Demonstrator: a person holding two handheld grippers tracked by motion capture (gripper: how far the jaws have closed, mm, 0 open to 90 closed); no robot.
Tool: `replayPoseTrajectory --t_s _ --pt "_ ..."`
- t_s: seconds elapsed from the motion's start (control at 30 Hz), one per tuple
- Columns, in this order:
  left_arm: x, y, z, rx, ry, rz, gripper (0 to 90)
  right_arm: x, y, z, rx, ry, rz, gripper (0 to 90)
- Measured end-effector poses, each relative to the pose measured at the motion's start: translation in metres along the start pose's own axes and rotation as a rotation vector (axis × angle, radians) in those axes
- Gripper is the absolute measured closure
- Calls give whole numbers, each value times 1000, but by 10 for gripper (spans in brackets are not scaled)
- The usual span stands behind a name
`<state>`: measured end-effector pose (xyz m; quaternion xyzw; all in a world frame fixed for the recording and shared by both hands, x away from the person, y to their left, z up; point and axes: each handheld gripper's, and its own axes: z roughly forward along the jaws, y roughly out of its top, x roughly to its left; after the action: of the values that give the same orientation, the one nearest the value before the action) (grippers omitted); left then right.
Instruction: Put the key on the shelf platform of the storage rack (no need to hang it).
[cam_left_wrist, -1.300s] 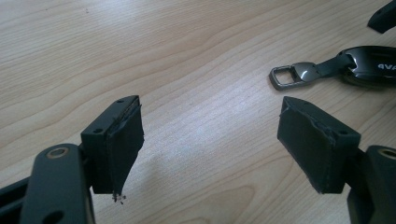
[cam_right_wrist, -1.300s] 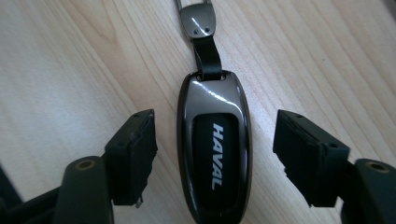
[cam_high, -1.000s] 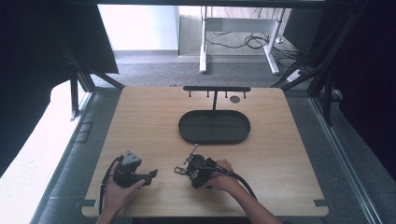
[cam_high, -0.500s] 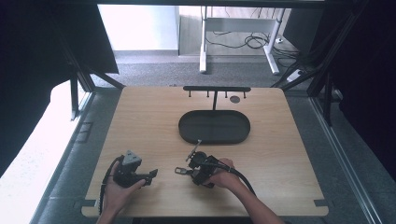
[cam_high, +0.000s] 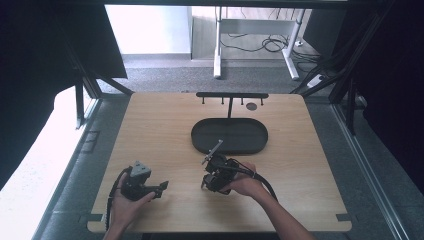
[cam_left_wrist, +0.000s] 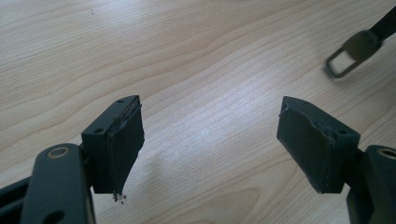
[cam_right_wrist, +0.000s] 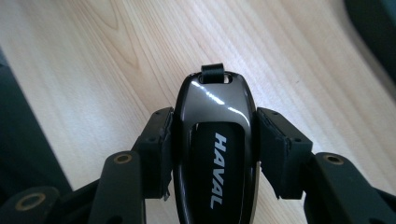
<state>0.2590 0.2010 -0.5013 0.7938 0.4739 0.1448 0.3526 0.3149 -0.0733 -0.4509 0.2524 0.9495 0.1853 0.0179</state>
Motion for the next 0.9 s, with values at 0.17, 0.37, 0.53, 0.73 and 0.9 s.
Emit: replayPoseTrajectory --t_s 0.17,0.37,0.53,0.73,0.9 --pt "1 0 -1 -2 2 0 231 -2 6 -19 -28 0 -3 493" --pt "1 0 -1 -4 0 0 231 -5 13 -31 -44 -5 -11 493" --pt "2 0 0 -5 -1 1 231 -11 21 -37 -54 -3 -23 493" --pt "2 0 0 -7 -7 -2 231 -16 27 -42 -65 0 -17 493" --pt "4 -1 -2 -10 -9 -8 231 -22 33 -45 -75 0 -23 493"
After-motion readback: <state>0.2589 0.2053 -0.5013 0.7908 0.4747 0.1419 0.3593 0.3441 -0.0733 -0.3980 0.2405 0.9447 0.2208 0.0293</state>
